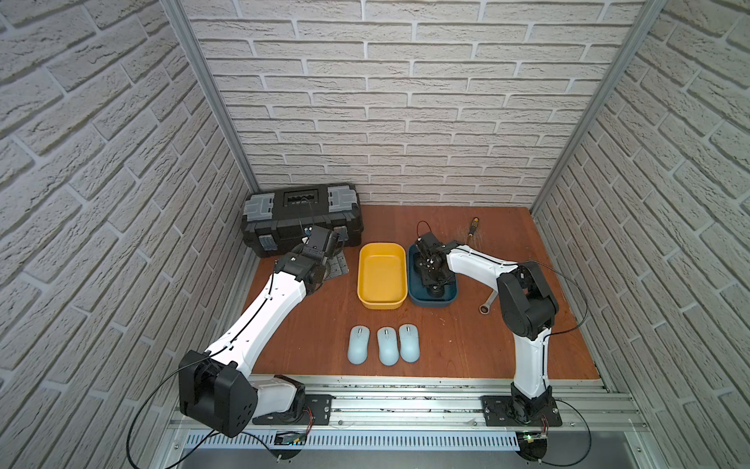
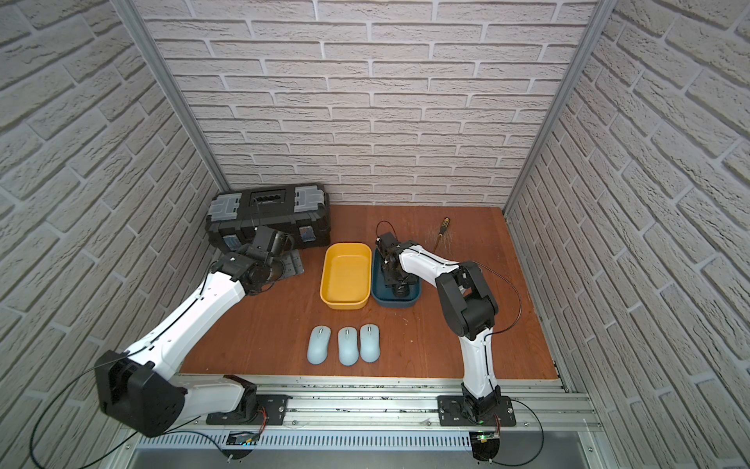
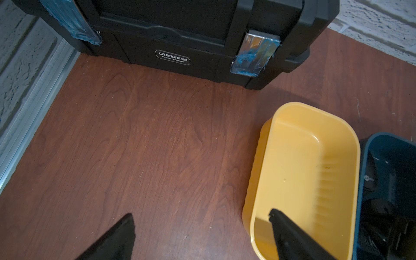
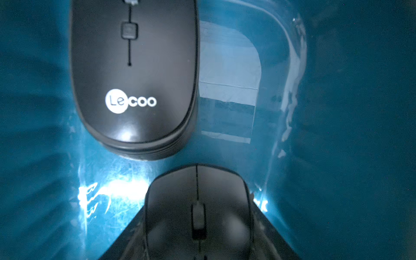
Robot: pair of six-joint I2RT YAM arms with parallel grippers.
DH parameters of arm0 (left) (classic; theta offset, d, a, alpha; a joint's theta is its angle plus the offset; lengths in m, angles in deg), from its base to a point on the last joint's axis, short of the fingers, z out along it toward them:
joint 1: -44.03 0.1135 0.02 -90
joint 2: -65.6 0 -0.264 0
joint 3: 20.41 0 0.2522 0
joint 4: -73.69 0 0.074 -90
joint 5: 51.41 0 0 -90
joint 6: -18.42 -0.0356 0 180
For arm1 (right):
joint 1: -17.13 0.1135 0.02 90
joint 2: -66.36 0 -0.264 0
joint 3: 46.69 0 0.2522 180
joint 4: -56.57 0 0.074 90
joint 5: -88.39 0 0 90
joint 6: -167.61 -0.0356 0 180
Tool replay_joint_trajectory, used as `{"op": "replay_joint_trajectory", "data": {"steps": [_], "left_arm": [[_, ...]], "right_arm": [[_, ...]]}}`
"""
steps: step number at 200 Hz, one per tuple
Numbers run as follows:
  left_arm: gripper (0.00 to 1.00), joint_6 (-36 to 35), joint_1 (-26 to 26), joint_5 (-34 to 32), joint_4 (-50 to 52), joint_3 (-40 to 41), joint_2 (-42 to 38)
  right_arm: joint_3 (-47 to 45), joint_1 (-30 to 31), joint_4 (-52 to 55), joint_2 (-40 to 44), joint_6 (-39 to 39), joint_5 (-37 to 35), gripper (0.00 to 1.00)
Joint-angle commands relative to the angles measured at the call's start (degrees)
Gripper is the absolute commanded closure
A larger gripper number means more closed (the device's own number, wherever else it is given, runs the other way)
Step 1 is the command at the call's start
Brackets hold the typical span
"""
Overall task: Place the mice by color into the storage box
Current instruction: Place the mouse in the storage box, then pick up the mouse from the center of the board.
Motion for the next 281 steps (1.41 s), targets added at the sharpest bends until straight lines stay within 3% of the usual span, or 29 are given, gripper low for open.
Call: {"op": "replay_joint_trajectory", "data": {"steps": [1,59,102,124,141,185,225,281], "left_arm": [[0.04,-0.7,0.3,0.5,-1.3,1.0,0.5],[0.04,-1.0,0.4,1.1,-2.0,1.3,0.7],[0.04,-1.6,0.4,1.2,-1.9,1.2,0.0],[0.04,-2.2,0.4,0.9,-1.3,1.0,-0.2],[0.03,-2.1,0.6,0.4,-0.5,1.1,-0.4],[0.02,-2.0,1.0,-0.2,-0.9,2.4,-2.0],[0.02,-1.6,1.0,0.0,-1.4,3.3,-2.7],[0.03,-1.2,1.1,0.0,-1.4,4.6,-4.2]], "right_arm": [[0.3,-0.3,-0.3,1.1,-0.6,-0.1,0.39],[2.1,-0.1,2.6,10.4,1.1,-0.9,0.25],[2.3,2.1,5.6,18.7,0.8,-2.6,0.24],[1.2,7.1,8.5,22.6,-0.4,-8.4,0.24],[-0.7,11.2,10.7,25.2,-3.0,-10.7,0.23],[-13.7,18.2,7.9,32.2,-16.0,-6.3,0.23],[-19.3,24.9,7.7,30.7,-23.5,-5.4,0.23],[-20.5,30.1,5.0,23.2,-26.7,-1.7,0.22]]}}
